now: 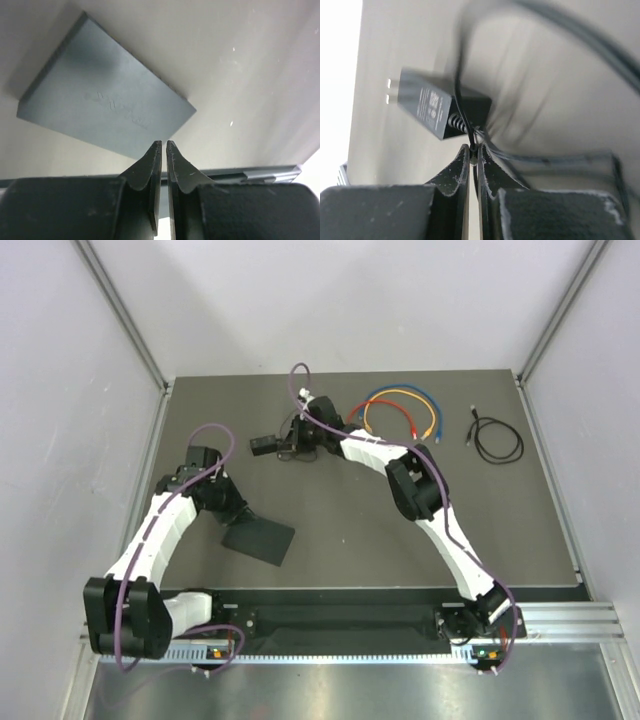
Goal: Pull the plug from the switch port
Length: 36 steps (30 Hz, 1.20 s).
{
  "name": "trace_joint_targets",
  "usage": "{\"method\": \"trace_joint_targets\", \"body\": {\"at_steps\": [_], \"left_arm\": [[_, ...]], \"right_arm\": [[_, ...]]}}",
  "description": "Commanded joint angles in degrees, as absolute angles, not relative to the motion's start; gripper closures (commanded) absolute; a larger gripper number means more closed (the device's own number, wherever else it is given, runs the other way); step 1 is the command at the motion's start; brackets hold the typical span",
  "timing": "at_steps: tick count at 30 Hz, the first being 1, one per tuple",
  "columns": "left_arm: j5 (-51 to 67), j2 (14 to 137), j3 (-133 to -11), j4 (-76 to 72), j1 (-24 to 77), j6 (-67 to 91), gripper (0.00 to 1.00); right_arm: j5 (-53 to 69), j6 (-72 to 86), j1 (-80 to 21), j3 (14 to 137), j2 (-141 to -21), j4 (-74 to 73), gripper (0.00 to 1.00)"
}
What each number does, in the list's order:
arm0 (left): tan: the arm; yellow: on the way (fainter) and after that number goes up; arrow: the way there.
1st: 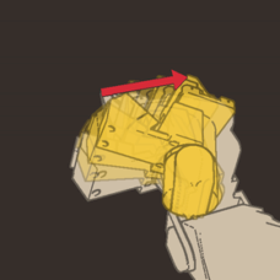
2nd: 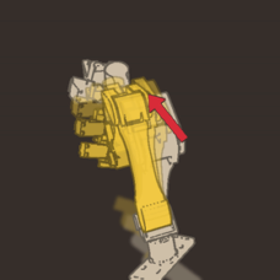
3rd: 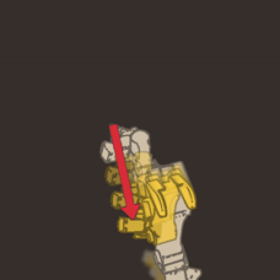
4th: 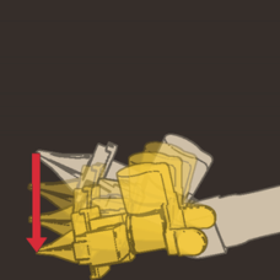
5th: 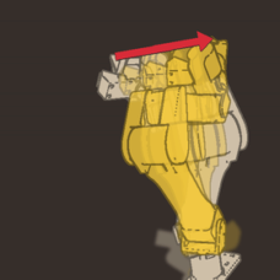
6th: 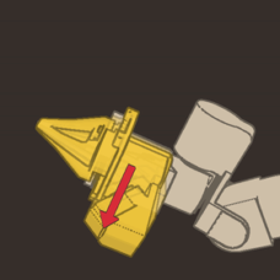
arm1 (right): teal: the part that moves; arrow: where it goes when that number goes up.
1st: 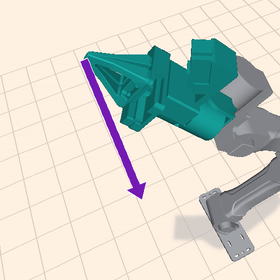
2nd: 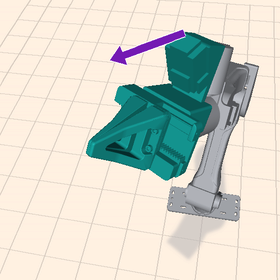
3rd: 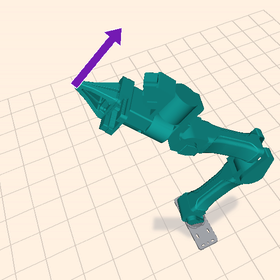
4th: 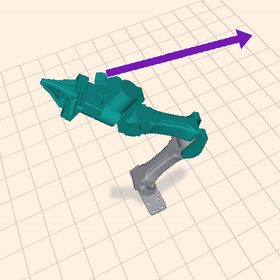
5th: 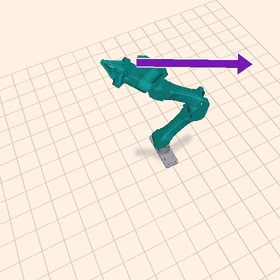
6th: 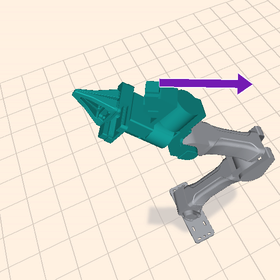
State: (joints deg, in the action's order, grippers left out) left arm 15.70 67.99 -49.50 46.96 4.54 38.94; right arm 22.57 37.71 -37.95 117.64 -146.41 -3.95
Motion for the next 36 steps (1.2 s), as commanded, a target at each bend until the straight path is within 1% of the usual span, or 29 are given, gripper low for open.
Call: {"method": "trace_joint_targets", "body": {"at_steps": [1,4,6,10,13,15,16,17,18,20,22,23,24,25,26,29,31,33,35,36], "left_arm": [[17.40,65.13,-50.80,49.92,4.83,37.09,0.86],[17.84,64.42,-50.36,50.89,4.83,36.91,0.86],[18.54,64.16,-50.28,51.76,4.92,36.65,0.86],[19.42,63.02,-50.36,52.38,4.92,36.48,0.86],[19.51,62.32,-50.01,52.38,4.92,36.47,0.86],[19.60,62.49,-49.92,51.77,4.92,36.91,0.85],[19.51,62.75,-49.92,51.51,4.92,37.18,0.85],[19.16,63.10,-50.10,51.24,4.92,37.87,0.85],[18.73,63.28,-50.10,50.81,4.92,38.14,0.85],[18.37,64.50,-50.80,49.66,4.92,39.02,0.83],[17.58,65.47,-52.11,49.05,4.92,39.20,0.82],[17.58,66.70,-52.55,48.96,4.92,39.29,0.82],[17.58,67.14,-52.99,48.78,4.92,39.46,0.82],[17.23,67.50,-53.69,48.87,4.92,39.38,0.80],[17.05,67.67,-53.96,48.78,4.92,39.46,0.76],[16.70,66.98,-54.14,48.43,4.92,39.55,0.70],[16.70,65.93,-53.62,48.52,4.92,39.72,0.65],[16.96,65.22,-53.18,48.60,4.83,39.90,0.64],[18.01,64.08,-52.30,48.60,4.83,40.43,0.63],[18.10,63.64,-51.95,48.78,4.92,40.78,0.63]], "right_arm": [[23.64,38.75,-37.53,127.22,-152.04,1.59,0.99],[21.45,41.47,-37.09,134.79,-157.31,1.67,0.99],[18.82,42.53,-36.21,136.84,-159.77,4.39,0.99],[14.42,41.49,-34.28,142.63,-162.42,4.84,0.98],[12.66,43.23,-31.83,143.26,-162.33,5.80,0.96],[12.83,44.38,-30.77,143.79,-161.98,4.41,0.88],[13.18,45.43,-29.89,143.53,-161.37,3.70,0.82],[14.66,45.87,-29.62,142.92,-160.85,3.08,0.80],[15.98,45.97,-29.18,141.69,-158.93,3.34,0.78],[19.14,44.57,-28.74,137.39,-155.68,2.21,0.70],[21.52,42.37,-28.39,135.28,-153.99,-1.91,0.63],[24.06,42.02,-28.21,134.57,-153.20,-3.15,0.57],[25.13,41.40,-28.13,133.86,-151.37,-4.38,0.55],[25.92,39.92,-28.13,132.20,-150.22,-7.09,0.50],[26.88,39.12,-28.21,131.06,-147.51,-8.34,0.47],[26.63,36.04,-28.30,126.92,-143.19,-14.12,0.42],[26.98,34.28,-28.30,125.33,-139.41,-16.95,0.34],[27.07,31.92,-28.39,125.42,-136.24,-23.18,0.32],[27.07,30.94,-28.30,124.90,-132.83,-26.88,0.21],[27.24,30.42,-28.30,123.85,-131.58,-29.77,0.20]]}}
